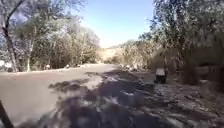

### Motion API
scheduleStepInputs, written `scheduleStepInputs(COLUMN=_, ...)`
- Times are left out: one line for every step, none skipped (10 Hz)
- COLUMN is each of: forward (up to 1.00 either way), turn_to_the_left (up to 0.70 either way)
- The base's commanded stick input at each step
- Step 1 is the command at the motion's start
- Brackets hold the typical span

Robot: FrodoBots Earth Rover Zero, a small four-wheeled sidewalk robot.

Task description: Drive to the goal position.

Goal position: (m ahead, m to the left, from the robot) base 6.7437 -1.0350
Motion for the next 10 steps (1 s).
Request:
scheduleStepInputs(forward=1.00, turn_to_the_left=0.00)
scheduleStepInputs(forward=1.00, turn_to_the_left=0.00)
scheduleStepInputs(forward=1.00, turn_to_the_left=0.00)
scheduleStepInputs(forward=1.00, turn_to_the_left=0.00)
scheduleStepInputs(forward=1.00, turn_to_the_left=0.00)
scheduleStepInputs(forward=1.00, turn_to_the_left=0.00)
scheduleStepInputs(forward=1.00, turn_to_the_left=0.00)
scheduleStepInputs(forward=1.00, turn_to_the_left=0.00)
scheduleStepInputs(forward=1.00, turn_to_the_left=0.00)
scheduleStepInputs(forward=1.00, turn_to_the_left=0.00)
